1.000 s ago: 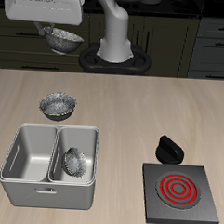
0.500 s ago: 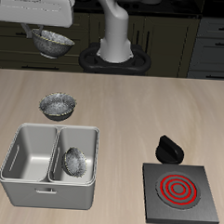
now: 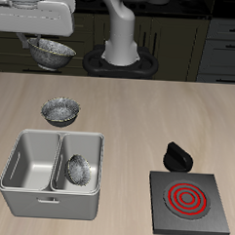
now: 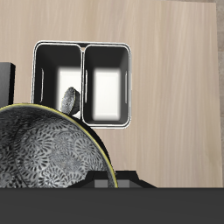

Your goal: Place the smallest bowl in the left side of the drainer and the medium bowl in the right side

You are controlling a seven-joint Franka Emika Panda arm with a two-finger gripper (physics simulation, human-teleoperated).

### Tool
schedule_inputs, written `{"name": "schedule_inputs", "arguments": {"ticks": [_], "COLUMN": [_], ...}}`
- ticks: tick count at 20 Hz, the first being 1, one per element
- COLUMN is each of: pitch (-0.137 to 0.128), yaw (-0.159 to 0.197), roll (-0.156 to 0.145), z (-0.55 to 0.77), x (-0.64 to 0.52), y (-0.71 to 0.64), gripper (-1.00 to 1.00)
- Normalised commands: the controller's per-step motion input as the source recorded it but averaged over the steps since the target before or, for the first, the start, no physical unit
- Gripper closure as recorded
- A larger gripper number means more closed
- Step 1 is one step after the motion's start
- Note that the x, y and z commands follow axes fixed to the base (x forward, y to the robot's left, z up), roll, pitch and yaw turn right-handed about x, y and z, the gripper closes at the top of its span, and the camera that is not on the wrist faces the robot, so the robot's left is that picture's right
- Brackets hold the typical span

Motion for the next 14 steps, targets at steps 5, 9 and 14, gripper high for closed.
{"name": "schedule_inputs", "arguments": {"ticks": [5,9,14], "pitch": [0.009,-0.009,-0.024], "yaw": [-0.009,-0.009,-0.017], "roll": [-0.017,0.009,-0.034], "z": [0.02,0.08,0.13], "x": [0.24,0.38,0.25], "y": [0.04,0.02,-0.07], "gripper": [1.0,1.0,1.0]}}
